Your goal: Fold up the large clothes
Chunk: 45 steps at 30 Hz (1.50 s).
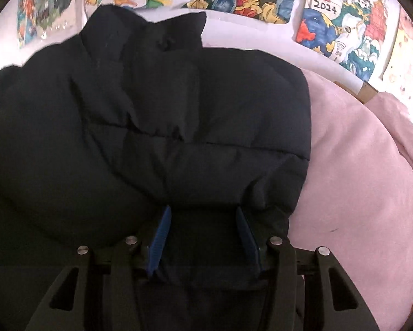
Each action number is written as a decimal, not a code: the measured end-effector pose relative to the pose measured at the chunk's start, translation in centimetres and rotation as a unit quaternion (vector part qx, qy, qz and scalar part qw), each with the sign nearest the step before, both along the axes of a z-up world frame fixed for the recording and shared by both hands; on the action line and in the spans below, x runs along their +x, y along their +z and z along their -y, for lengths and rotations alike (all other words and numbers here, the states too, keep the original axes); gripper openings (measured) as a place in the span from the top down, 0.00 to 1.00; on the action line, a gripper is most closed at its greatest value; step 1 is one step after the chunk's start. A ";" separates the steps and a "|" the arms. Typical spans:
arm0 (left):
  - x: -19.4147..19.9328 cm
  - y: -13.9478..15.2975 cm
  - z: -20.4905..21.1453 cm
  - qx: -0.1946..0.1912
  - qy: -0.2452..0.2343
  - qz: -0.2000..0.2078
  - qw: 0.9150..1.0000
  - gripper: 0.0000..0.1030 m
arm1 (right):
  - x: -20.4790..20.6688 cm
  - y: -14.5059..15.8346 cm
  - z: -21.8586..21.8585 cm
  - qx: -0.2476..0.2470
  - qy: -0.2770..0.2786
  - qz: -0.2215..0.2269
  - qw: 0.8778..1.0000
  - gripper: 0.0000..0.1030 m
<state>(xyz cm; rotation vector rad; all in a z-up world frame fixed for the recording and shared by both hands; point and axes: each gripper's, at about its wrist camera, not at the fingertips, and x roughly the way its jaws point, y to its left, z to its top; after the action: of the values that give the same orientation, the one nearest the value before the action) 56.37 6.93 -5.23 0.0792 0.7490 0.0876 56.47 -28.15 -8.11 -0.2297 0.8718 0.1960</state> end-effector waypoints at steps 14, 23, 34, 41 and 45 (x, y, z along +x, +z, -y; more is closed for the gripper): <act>-10.4 4.3 -5.3 -0.093 -0.001 0.050 0.994 0.24 | -3.9 4.5 -2.4 0.020 0.066 0.081 0.994 0.31; -19.0 5.4 -17.1 -0.220 0.135 0.037 0.965 0.21 | -5.4 9.5 -12.9 0.057 0.167 0.055 0.983 0.19; -23.7 3.5 -25.6 -0.371 0.313 0.122 0.866 0.15 | -2.8 4.9 -29.5 0.037 0.147 0.058 0.987 0.18; -22.7 1.3 -26.6 -0.362 0.330 0.118 0.864 0.16 | -2.8 2.4 -30.7 -0.001 0.149 0.094 0.984 0.10; -22.7 0.8 -26.7 -0.357 0.344 0.146 0.856 0.57 | -2.4 2.0 -30.0 0.027 0.140 0.086 0.986 0.06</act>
<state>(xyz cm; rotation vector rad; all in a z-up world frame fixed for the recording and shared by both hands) 33.69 33.63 -4.43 -0.9083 0.4333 0.4872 54.08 1.86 -6.15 -0.3130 0.6586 0.4546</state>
